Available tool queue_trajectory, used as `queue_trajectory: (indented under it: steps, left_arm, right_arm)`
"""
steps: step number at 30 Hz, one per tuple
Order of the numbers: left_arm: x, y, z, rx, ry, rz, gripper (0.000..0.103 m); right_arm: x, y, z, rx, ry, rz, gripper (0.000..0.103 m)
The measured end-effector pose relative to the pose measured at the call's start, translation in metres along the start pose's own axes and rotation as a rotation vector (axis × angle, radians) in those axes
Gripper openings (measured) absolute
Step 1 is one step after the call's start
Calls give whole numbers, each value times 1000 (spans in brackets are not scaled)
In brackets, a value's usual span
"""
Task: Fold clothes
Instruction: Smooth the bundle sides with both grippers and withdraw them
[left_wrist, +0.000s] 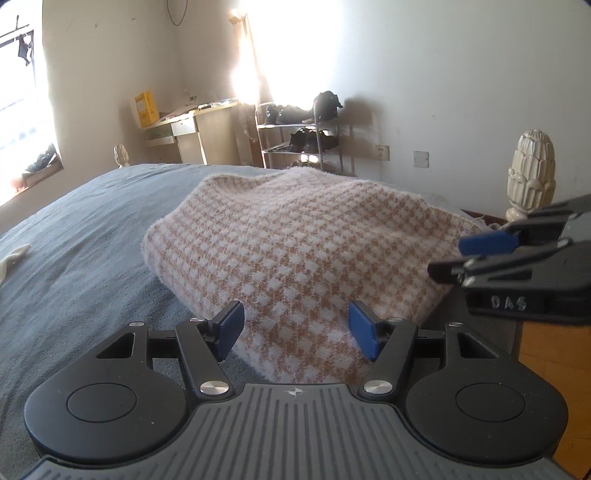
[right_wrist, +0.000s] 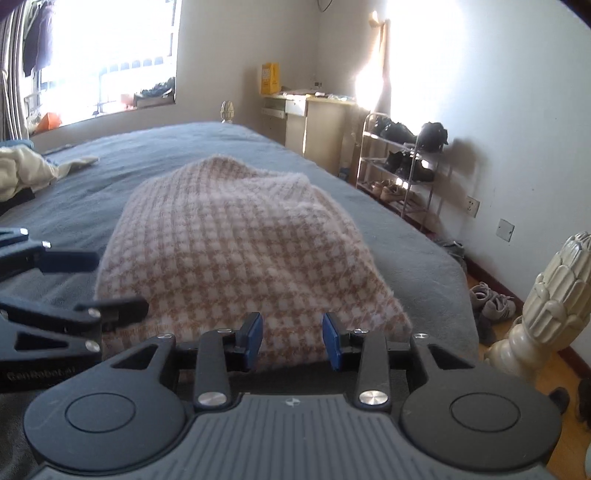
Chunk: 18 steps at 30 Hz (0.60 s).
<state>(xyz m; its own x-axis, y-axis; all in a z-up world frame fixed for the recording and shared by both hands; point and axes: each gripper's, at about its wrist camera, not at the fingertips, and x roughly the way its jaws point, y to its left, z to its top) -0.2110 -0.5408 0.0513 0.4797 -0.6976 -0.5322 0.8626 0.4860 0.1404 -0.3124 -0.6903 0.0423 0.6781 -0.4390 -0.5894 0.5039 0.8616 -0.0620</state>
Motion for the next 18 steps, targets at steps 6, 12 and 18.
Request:
queue_trajectory:
  steps: [6,12,18]
  left_arm:
    - [-22,1,-14,7,-37,-51,65]
    - [-62,6,-28,-22,-28,-97,70]
    - [-123,21,-35,-75,-77,-114,102]
  right_arm:
    - [-2,8,-36,74,83,-5,40]
    - [-63,29,-66,196,40,-26,60]
    - [-120,61,-79,288,-8,-99,81]
